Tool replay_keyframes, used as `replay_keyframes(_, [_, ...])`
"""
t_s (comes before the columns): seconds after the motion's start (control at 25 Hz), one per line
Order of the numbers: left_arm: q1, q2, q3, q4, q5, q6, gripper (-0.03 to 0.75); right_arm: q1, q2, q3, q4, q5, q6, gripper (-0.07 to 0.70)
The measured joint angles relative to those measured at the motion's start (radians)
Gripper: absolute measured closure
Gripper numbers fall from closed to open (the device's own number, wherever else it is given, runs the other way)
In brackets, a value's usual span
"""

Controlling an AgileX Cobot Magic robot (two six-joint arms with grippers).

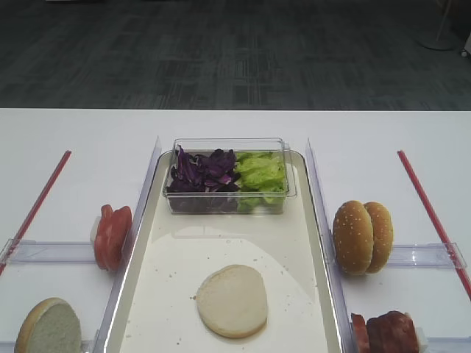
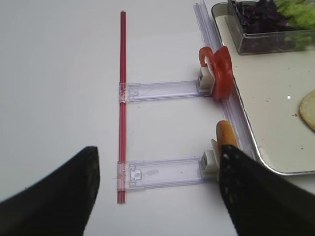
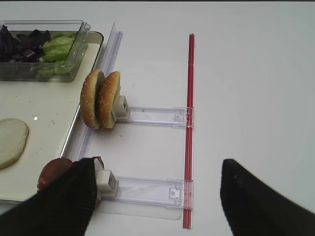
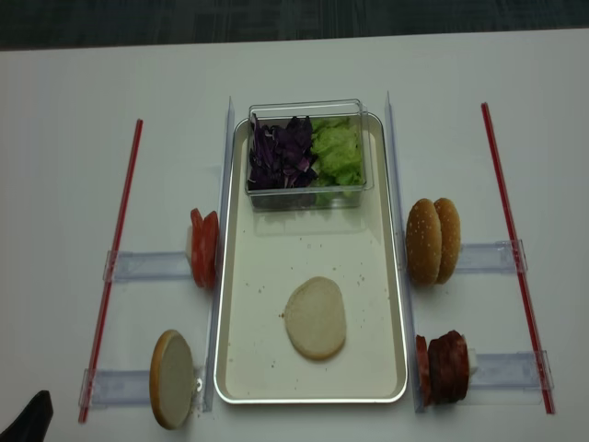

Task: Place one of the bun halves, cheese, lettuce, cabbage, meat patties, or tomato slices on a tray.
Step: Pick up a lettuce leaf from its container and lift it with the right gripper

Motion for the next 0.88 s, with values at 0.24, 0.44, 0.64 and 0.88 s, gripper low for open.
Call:
replay_keyframes(0.24, [0.0,0.0,0.0,0.0,0.0,0.0,0.244,0.0,0.0,0.0,0.0,0.0,0.0,0.083])
replay_keyframes(0.44, [0.0,0.0,0.0,0.0,0.0,0.0,0.244,0.0,0.0,0.0,0.0,0.0,0.0,0.083])
replay_keyframes(0.64, [0.0,0.0,0.0,0.0,0.0,0.0,0.244,0.0,0.0,0.0,0.0,0.0,0.0,0.083])
replay_keyframes(0.88, [0.0,0.0,0.0,0.0,0.0,0.0,0.244,0.0,0.0,0.0,0.0,0.0,0.0,0.083])
